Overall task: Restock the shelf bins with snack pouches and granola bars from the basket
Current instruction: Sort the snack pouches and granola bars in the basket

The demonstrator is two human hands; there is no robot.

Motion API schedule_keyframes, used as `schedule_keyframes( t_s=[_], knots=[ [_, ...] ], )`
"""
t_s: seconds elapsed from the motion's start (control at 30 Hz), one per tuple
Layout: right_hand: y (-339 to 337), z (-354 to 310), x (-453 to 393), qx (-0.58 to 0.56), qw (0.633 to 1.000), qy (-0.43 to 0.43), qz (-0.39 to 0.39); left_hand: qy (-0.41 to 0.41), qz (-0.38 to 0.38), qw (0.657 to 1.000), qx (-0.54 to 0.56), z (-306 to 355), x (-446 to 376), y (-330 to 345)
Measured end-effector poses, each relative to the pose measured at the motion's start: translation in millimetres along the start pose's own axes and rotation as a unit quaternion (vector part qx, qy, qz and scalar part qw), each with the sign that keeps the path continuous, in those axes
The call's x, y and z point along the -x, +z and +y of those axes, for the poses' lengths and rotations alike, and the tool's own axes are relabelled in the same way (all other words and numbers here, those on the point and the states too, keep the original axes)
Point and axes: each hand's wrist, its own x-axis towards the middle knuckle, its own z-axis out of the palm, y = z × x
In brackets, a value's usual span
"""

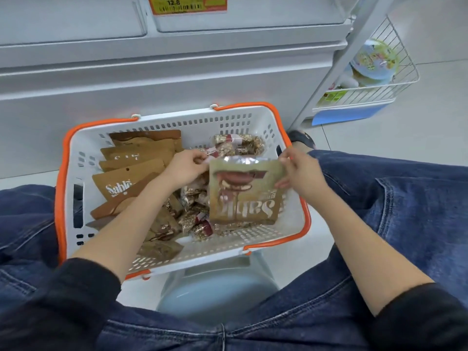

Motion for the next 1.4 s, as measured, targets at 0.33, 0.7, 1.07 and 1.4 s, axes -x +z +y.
schedule_keyframes(
  t_s=[0.33, 0.7, 1.07, 1.4],
  knots=[
    [-45, -52, 9, -0.265, 0.96, -0.079, 0.032, -0.116, -0.158, 0.921, 0.337, -2, 7, 0],
    [8, -43, 1, -0.347, 0.924, 0.108, -0.118, -0.08, 0.157, 0.881, 0.44, 9, 47, -46],
    [46, -60, -9, -0.141, 0.971, 0.026, -0.189, -0.068, -0.09, 0.993, 0.025, -37, 96, -195],
    [59, -53, -17, 0.034, 0.982, -0.034, -0.182, -0.064, 0.146, 0.912, -0.378, -116, 69, -147]
  ],
)
